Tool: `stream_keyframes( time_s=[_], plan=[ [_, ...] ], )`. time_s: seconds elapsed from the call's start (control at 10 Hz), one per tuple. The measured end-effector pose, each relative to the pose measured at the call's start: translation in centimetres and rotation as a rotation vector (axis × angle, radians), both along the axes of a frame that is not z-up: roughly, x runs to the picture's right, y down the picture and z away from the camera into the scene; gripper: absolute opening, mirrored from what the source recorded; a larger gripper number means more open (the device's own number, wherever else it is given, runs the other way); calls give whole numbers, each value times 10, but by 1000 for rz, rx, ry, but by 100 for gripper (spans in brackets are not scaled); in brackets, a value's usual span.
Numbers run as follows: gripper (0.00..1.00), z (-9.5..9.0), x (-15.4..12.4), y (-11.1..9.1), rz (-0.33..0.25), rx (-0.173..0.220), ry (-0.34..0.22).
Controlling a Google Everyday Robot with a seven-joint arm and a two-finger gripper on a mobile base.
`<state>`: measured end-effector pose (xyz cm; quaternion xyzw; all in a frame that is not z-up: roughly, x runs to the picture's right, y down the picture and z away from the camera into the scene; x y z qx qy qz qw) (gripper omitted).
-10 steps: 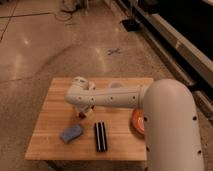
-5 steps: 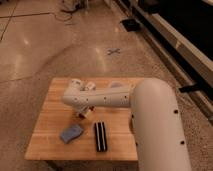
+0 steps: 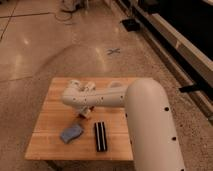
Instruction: Place the pepper in the ceramic cup
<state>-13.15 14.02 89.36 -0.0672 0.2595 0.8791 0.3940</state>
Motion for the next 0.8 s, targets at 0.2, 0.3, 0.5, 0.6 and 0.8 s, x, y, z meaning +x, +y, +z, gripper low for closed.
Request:
stream_keyframes(
  time_s=[0.2,0.3,0.5,0.6,0.8],
  plan=[
    [12,-17,4,-21,33,11,-6],
    [4,-30,7,-34,54,18,-15],
    [0,-61,16,-61,105,21,-41],
    [0,-76,23,-74,136,18,-52],
    [0,-105,33,-93,176,16,-82]
  ],
)
